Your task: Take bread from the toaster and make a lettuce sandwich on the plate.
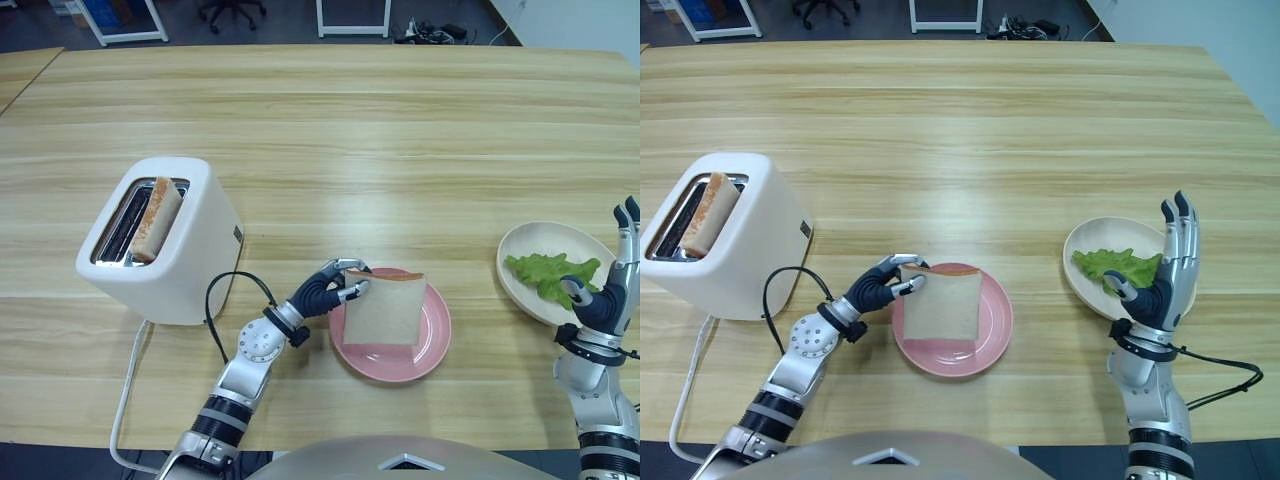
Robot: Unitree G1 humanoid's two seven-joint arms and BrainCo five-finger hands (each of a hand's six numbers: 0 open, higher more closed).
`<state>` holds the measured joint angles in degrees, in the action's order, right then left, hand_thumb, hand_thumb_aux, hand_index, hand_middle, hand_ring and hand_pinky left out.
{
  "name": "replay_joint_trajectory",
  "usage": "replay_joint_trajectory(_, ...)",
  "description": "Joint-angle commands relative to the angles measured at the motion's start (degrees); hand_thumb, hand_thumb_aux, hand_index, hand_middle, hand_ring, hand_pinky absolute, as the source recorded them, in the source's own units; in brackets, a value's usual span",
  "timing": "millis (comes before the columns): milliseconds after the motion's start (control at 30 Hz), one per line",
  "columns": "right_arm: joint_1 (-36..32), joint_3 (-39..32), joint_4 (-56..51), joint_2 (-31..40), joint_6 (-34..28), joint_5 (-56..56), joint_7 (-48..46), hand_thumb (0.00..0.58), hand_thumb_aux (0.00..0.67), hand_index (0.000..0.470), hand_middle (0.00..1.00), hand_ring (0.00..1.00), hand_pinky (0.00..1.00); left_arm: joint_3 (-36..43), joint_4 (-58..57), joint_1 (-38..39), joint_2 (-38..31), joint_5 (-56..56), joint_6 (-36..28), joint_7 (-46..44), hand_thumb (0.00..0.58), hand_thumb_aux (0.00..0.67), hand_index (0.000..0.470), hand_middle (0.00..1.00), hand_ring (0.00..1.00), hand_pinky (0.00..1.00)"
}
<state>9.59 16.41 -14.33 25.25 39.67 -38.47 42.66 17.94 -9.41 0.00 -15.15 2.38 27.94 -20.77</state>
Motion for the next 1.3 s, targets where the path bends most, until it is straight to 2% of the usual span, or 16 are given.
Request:
replay_joint_trajectory(33,1.2,0.9,-6.1,6.4,-9.0,-7.7,4.1,0.0,0.0,0.0,0.0,0.0,0.0,1.7,-5.5,-0.2,-1.3,10.6,4.2,4.1,0.58,0.67,0.47,1.0,1.0,1.0)
replay_joint_trajectory(167,-1.9,-3.3,-14.1,13.0,-19.9,-14.7,4.4,0.0,0.0,0.0,0.0,0.0,0.0,2.9,-7.3,-0.7,-4.4,27.3,8.3,15.4,0.58,0.67,0.47,1.0,1.0,1.0)
replay_joint_trajectory(200,-3.1,-4.9,-16.3,14.3,-21.3,-15.6,3.7,0.0,0.0,0.0,0.0,0.0,0.0,2.9,-7.1,-0.5,-4.8,29.5,8.7,17.2,0.58,0.67,0.47,0.93,0.93,0.93)
replay_joint_trajectory(267,-5.2,-7.8,-19.9,16.8,-23.1,-16.3,1.3,0.0,0.0,0.0,0.0,0.0,0.0,2.8,-6.0,-0.1,-5.8,34.5,8.9,21.5,0.58,0.67,0.47,0.68,0.68,0.68)
replay_joint_trajectory(300,-6.1,-9.0,-21.5,17.9,-23.4,-15.9,-0.4,0.0,0.0,0.0,0.0,0.0,0.0,2.7,-5.4,0.1,-6.1,36.2,9.0,23.2,0.58,0.67,0.47,0.48,0.48,0.48)
replay_joint_trajectory(333,-7.1,-10.2,-23.2,19.0,-23.6,-15.5,-2.1,0.0,0.0,0.0,0.0,0.0,0.0,2.6,-4.8,0.2,-6.4,38.3,8.9,25.5,0.534,0.481,0.337,0.01,0.01,0.01)
replay_joint_trajectory(367,-8.1,-11.5,-25.1,19.9,-23.5,-15.2,-3.4,0.0,0.0,0.0,0.0,0.0,0.0,2.5,-4.3,0.2,-6.6,39.5,8.9,26.8,0.489,0.405,0.284,0.0,0.0,0.0)
replay_joint_trajectory(400,-9.2,-12.8,-26.9,20.6,-23.1,-14.6,-5.2,0.0,0.0,0.0,0.0,0.0,0.0,2.5,-3.7,0.3,-6.8,40.5,8.8,28.0,0.271,0.181,0.127,0.0,0.0,0.0)
replay_joint_trajectory(433,-10.3,-14.3,-28.7,21.2,-22.4,-14.2,-6.9,0.0,0.0,0.0,0.0,0.0,0.0,2.4,-2.8,0.5,-7.1,41.8,8.7,29.2,0.075,0.045,0.031,0.0,0.0,0.0)
replay_joint_trajectory(467,-11.4,-15.7,-30.4,21.7,-21.9,-14.0,-8.0,0.0,0.0,0.0,0.0,0.0,0.0,2.3,-1.7,0.8,-7.3,42.5,8.6,30.1,0.0,0.0,0.0,0.0,0.0,0.0)
replay_joint_trajectory(733,-9.9,-19.5,-30.4,24.3,-21.4,-9.9,-11.1,0.0,0.0,0.0,0.0,0.0,0.0,-0.3,9.3,4.3,-9.9,44.9,7.8,33.3,0.0,0.0,0.0,0.0,0.0,0.0)
replay_joint_trajectory(767,-9.5,-19.7,-30.0,24.6,-21.3,-9.3,-11.7,0.079,0.047,0.033,0.0,0.0,0.0,-0.8,10.4,4.6,-10.0,44.8,7.6,33.7,0.0,0.0,0.0,0.0,0.0,0.0)
replay_joint_trajectory(800,-9.3,-19.8,-29.8,24.9,-21.6,-8.9,-11.9,0.403,0.3,0.21,0.0,0.0,0.0,-1.6,11.6,5.1,-10.0,44.4,7.4,33.9,0.0,0.0,0.0,0.0,0.0,0.0)
replay_joint_trajectory(900,-8.4,-19.8,-28.4,25.6,-22.6,-8.0,-12.0,0.549,0.515,0.361,0.0,0.0,0.0,-3.1,13.9,6.2,-10.1,43.6,7.0,34.3,0.0,0.0,0.0,0.0,0.0,0.0)
replay_joint_trajectory(1000,-8.2,-20.1,-27.3,26.0,-23.2,-7.4,-12.2,0.58,0.665,0.466,0.0,0.0,0.0,-4.4,14.6,7.3,-10.2,42.9,6.7,35.0,0.0,0.0,0.0,0.0,0.0,0.0)
replay_joint_trajectory(1300,-5.8,-19.4,-19.0,27.1,-24.6,-7.8,-7.7,0.58,0.67,0.47,0.0,0.0,0.0,-10.5,14.5,11.0,-10.5,39.6,5.6,37.7,0.04,0.024,0.017,0.0,0.0,0.0)
